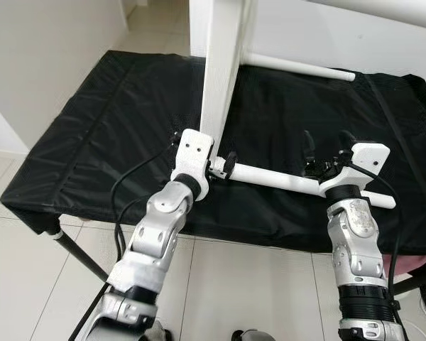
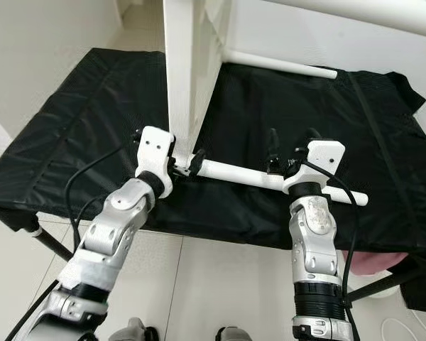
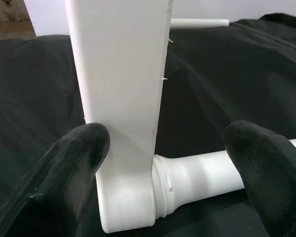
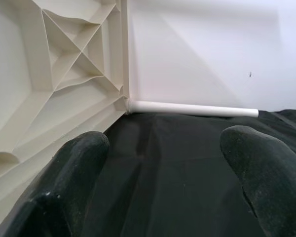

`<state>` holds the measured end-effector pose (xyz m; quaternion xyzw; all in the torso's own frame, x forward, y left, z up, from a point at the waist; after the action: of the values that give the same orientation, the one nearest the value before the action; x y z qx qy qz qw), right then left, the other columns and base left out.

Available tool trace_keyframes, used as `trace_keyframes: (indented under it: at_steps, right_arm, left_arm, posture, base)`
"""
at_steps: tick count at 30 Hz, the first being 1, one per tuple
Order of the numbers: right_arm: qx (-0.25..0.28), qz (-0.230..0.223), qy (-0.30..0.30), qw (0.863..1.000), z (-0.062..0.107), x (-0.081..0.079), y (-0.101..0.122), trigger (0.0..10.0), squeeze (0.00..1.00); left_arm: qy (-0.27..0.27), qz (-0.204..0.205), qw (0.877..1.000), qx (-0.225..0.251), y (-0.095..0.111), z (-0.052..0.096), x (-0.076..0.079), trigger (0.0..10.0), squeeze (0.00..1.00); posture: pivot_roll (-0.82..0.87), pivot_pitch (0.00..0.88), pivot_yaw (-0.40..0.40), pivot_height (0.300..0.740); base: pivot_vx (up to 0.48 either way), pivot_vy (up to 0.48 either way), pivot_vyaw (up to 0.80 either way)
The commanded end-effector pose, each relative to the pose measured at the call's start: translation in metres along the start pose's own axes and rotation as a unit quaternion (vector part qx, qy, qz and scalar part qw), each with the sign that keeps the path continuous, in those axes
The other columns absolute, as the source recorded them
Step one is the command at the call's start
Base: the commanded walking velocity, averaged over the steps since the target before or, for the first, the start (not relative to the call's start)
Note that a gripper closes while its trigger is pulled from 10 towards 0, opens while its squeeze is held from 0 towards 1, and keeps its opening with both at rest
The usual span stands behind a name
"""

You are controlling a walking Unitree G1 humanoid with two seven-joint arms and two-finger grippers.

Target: Building children table

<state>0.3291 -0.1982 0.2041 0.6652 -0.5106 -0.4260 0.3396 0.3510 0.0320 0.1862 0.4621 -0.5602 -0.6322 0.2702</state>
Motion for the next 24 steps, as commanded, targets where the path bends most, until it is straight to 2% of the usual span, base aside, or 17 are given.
trace_keyframes:
  at_steps: [1,9,15,18,24]
  right_arm:
    - [0.005,0.001,-0.003,1.0,-0.001,0.001,0.004,10.0,0.0]
    - [0.003,0.004,-0.004,1.0,0.0,0.002,0.004,10.0,0.0]
    - [0.0,0.01,-0.005,1.0,0.002,0.003,0.003,10.0,0.0]
    - [-0.001,0.011,-0.005,1.0,0.002,0.004,0.003,10.0,0.0]
    - [-0.002,0.012,-0.006,1.0,0.002,0.005,0.003,10.0,0.0]
  left_arm:
    - [0.111,-0.005,0.993,-0.039,-0.004,-0.002,-0.017,10.0,0.0]
    - [0.095,-0.007,0.995,-0.038,-0.006,0.004,-0.015,10.0,0.0]
    - [0.034,-0.009,0.999,0.013,0.012,0.022,-0.007,10.0,0.0]
    - [0.02,-0.015,1.0,0.014,0.015,0.028,-0.004,10.0,0.0]
    - [0.021,-0.018,1.0,0.005,0.013,0.031,-0.005,10.0,0.0]
  posture:
    - [-0.12,0.108,0.027,0.74]
    - [-0.12,0.11,0.027,0.74]
    - [-0.12,0.111,0.028,0.74]
    - [-0.12,0.111,0.028,0.74]
    - [-0.12,0.107,0.026,0.74]
  base:
    - [0.0,0.0,0.0]
    - [0.0,0.0,0.0]
    - [0.0,0.0,0.0]
    - [0.0,0.0,0.0]
    - [0.0,0.0,0.0]
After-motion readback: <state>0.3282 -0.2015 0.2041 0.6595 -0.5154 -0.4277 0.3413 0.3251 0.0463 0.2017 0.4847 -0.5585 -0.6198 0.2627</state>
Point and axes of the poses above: a point about 5 cm out from each wrist's last joint towards the gripper, its own z axis pointing back from the gripper into the wrist, its own y axis along the axis of the wrist's last joint, x = y × z, the point moved 3 cm from there along -z, pointing out of the wrist towards the gripper, and after that the axes turned 14 degrees about -z, right-handed, at the moved point
